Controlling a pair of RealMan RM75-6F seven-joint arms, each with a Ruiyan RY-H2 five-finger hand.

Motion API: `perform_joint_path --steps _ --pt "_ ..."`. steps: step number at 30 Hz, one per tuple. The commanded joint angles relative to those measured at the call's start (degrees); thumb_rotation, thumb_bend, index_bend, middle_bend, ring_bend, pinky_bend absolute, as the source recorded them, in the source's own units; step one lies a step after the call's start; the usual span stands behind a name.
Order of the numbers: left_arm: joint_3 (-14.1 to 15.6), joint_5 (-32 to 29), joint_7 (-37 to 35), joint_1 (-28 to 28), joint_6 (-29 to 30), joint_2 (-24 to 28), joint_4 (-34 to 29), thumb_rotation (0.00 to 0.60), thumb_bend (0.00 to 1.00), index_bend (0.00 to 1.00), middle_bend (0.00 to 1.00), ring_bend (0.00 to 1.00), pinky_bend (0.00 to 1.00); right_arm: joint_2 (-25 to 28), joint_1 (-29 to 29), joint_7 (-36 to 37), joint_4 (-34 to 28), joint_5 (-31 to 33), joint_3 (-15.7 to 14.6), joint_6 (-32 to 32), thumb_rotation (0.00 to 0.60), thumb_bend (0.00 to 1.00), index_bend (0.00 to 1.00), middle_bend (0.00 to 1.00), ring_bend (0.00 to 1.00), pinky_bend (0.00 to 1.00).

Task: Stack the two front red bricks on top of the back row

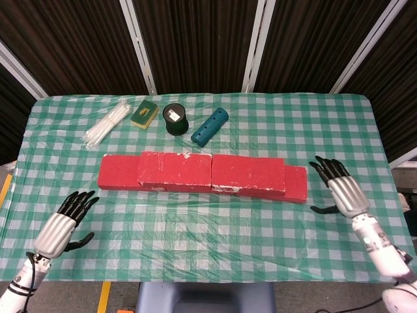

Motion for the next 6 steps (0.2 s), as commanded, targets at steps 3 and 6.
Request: perform_joint_path --steps 3,6 --pt "-1.4 -1.6 6.1 2.2 2.3 0.8 -2.4 0.600 0.30 0.00 0.00 0.00 0.00 -2.2 -15.8 -13.8 -2.9 -8.2 -4.9 21.6 0.600 0.10 0.00 0.00 0.00 0.00" --pt "-2.0 -2.5 8.5 2.6 2.1 1.0 -3.7 0.600 0.31 0.00 0.00 0.00 0.00 -1.5 -16.3 -13.3 -3.8 -7.4 -4.4 21.0 0.600 0.10 0.00 0.00 0.00 0.00"
